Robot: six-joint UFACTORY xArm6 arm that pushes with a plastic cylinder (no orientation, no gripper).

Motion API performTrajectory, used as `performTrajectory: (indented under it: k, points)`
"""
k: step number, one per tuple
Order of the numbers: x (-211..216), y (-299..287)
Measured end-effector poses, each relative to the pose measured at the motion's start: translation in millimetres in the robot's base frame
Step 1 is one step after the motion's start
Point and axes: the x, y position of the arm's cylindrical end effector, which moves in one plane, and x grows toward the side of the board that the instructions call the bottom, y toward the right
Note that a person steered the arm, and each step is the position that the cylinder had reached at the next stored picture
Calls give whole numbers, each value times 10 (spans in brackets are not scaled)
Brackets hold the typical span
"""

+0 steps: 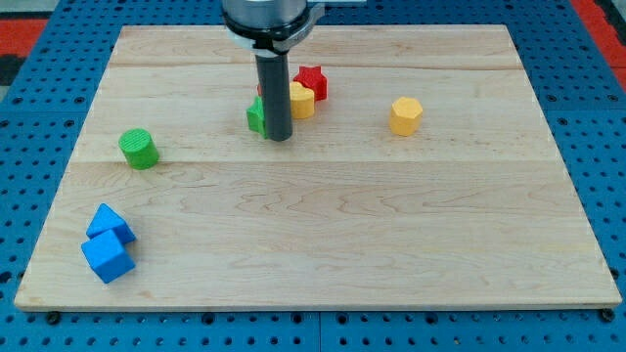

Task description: Place the yellow hexagon to the bottom of the red star

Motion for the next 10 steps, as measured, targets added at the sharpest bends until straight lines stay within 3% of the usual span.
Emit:
performTrajectory:
  k: [2, 3, 4, 6, 7, 8, 9, 10]
  points:
    - [505, 752]
    - [364, 1876]
    - [85, 2098]
    - [-242, 1533]
    - [-258, 1036]
    - [-259, 916]
    - [-323, 1339]
    - [-622, 1406]
